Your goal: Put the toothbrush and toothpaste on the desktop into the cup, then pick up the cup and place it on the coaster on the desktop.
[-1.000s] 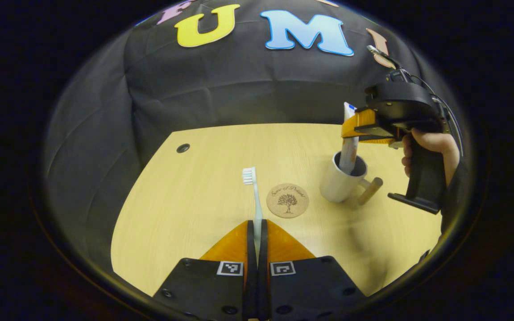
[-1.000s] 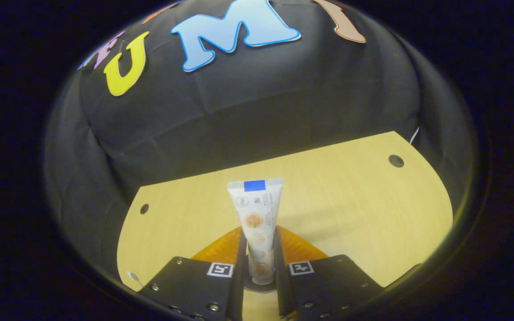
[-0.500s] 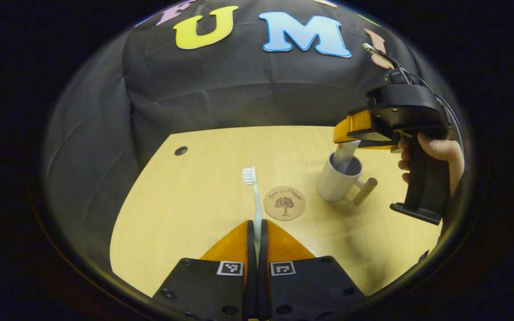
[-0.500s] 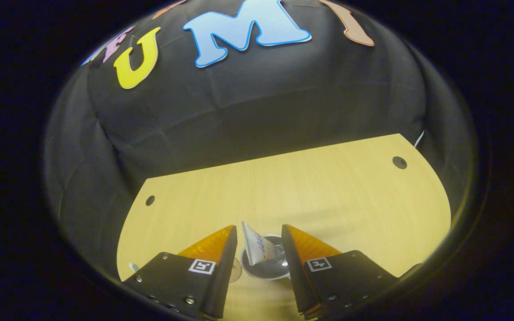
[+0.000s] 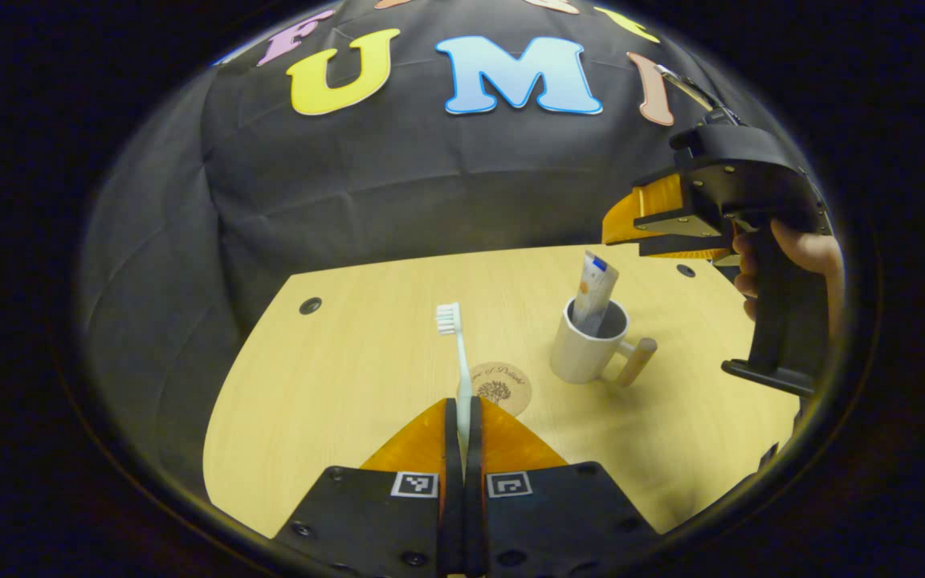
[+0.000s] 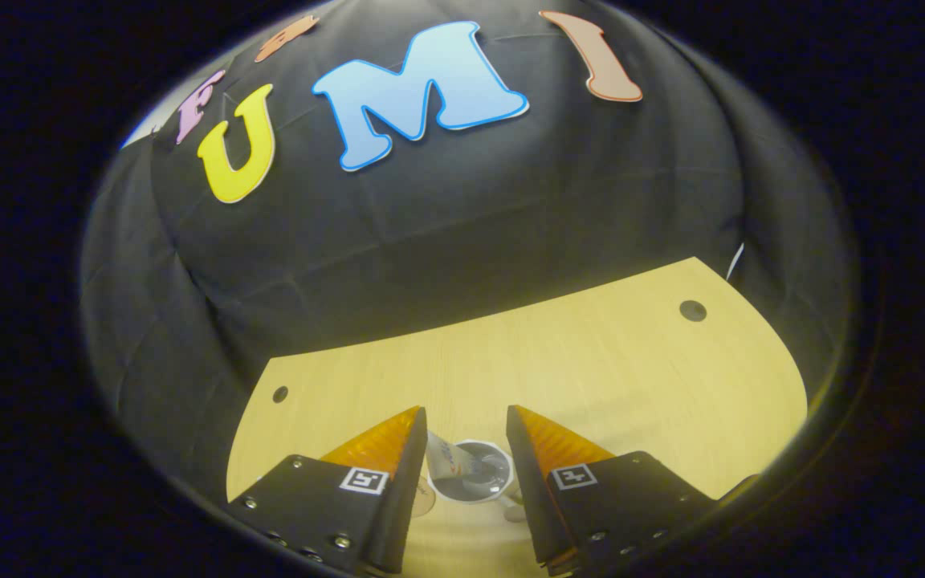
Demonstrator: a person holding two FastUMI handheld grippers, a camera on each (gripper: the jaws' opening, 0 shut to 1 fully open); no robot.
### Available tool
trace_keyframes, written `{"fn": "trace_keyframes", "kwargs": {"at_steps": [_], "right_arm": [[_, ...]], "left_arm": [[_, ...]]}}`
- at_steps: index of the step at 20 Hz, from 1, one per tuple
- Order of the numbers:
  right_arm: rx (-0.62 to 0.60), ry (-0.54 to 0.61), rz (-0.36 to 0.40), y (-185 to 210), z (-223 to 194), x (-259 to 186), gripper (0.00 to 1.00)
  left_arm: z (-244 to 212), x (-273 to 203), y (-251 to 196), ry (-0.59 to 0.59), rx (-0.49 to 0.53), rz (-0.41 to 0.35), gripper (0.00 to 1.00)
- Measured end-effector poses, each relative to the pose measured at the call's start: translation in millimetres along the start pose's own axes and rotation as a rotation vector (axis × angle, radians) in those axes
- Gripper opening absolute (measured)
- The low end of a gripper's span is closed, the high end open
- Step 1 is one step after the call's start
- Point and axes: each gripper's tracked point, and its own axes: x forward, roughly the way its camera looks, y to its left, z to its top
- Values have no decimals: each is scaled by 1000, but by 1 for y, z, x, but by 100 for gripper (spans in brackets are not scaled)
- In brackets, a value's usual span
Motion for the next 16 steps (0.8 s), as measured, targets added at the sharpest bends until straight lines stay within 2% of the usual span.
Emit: {"fn": "trace_keyframes", "kwargs": {"at_steps": [1,3,4,6,8,9,10,11,12,13,16], "right_arm": [[5,-3,-9,-6,1,-3,59],[11,-6,-33,-19,1,-6,59],[16,-5,-44,-25,0,-9,53],[31,1,-65,-39,-4,-12,53],[46,8,-87,-52,-9,-18,65],[53,12,-99,-59,-11,-19,59],[59,16,-111,-67,-14,-22,65],[66,20,-123,-75,-17,-23,59],[73,23,-135,-82,-19,-24,65],[80,25,-147,-89,-20,-25,59],[103,27,-181,-109,-22,-30,59]], "left_arm": [[3,3,-4,-8,10,-9,7],[13,6,-13,-32,36,-25,7],[20,6,-17,-49,52,-31,8],[34,11,-28,-88,89,-53,8],[48,17,-42,-124,126,-77,8],[53,19,-49,-139,145,-90,8],[61,22,-56,-152,164,-101,8],[67,25,-62,-168,182,-113,8],[73,27,-71,-184,199,-127,8],[80,28,-81,-201,218,-141,8],[96,33,-109,-248,274,-188,7]]}}
